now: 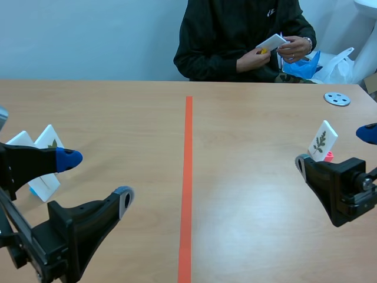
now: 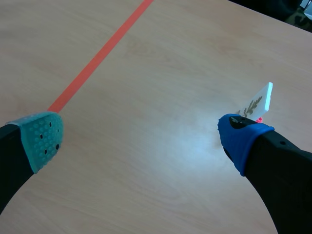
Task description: Sort the leaf by its shape. The table is split by an orange tape line. A compound leaf with several leaflets goes to the left side, a simple leaf with one blade goes to the right side. Return to the home posture when a red brick is placed on the table.
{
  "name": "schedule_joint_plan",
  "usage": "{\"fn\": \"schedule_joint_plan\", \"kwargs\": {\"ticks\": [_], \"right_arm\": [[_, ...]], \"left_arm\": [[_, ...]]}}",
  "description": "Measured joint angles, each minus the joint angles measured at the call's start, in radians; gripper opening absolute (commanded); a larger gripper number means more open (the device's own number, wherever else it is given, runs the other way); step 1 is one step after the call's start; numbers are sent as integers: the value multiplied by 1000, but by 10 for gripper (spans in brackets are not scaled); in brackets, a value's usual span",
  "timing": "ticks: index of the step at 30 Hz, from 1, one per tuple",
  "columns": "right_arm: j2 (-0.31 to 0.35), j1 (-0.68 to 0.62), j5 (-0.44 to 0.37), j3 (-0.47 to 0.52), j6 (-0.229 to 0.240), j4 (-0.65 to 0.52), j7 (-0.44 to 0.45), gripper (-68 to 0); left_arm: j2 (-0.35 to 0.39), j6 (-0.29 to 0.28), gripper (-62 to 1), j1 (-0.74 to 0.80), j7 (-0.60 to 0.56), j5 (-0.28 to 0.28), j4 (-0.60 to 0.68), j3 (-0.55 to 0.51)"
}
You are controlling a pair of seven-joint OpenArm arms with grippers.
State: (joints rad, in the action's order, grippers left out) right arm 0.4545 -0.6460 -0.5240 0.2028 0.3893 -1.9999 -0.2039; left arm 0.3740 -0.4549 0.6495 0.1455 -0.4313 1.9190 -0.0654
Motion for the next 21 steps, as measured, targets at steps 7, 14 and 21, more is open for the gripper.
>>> {"fn": "schedule_joint_plan", "kwargs": {"ticks": [7, 14, 21], "right_arm": [[0, 0, 0, 0, 0, 0, 8, 4], [0, 0, -12, 0, 0, 0, 12, 4], [0, 0, -11, 0, 0, 0, 12, 4]], "left_arm": [[0, 31, 14, -35, -13, 15, -9, 0], [0, 31, 14, -34, -23, 15, -10, 0], [0, 64, 14, -34, -23, 15, -10, 0]]}}
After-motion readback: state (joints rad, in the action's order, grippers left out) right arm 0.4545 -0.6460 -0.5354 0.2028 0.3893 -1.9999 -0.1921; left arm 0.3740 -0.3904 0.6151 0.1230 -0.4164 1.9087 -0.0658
